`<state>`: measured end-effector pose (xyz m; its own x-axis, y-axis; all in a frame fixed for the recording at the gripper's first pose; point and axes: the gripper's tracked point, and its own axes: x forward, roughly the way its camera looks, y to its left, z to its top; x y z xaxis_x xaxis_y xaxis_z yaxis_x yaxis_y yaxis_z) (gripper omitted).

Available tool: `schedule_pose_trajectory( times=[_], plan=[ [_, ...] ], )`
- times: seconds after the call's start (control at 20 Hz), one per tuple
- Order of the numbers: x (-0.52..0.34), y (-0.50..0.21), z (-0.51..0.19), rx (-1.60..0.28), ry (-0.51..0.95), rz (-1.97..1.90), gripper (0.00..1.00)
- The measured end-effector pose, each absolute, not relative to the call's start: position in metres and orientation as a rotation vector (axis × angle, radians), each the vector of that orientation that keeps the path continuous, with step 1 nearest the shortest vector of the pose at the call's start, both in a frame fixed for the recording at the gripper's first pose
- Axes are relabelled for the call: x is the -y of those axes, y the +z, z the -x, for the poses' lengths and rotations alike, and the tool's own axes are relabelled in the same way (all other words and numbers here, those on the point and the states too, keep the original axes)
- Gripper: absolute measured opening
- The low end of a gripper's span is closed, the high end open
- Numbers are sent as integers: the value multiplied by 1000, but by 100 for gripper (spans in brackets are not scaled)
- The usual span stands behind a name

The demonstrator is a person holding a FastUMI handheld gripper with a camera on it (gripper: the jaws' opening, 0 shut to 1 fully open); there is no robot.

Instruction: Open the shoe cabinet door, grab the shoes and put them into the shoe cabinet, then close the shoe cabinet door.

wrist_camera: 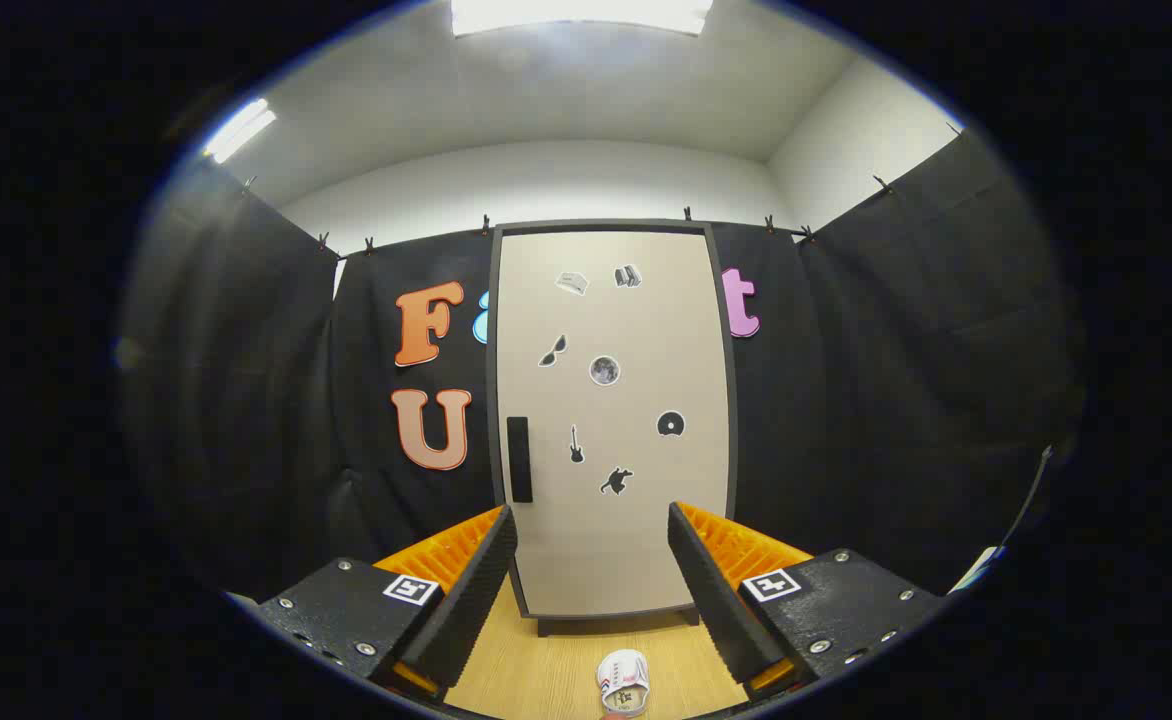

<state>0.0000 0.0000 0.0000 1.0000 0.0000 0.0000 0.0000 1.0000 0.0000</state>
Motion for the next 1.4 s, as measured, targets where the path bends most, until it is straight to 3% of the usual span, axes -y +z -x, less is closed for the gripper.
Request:
schedule_pose_trajectory(
  times=[0.95, 1.4],
  plan=[
    [1, -9, -9, -26, -3, 12, 95],
    [-35, -24, -66, -43, 44, 6, 95]
  ],
)
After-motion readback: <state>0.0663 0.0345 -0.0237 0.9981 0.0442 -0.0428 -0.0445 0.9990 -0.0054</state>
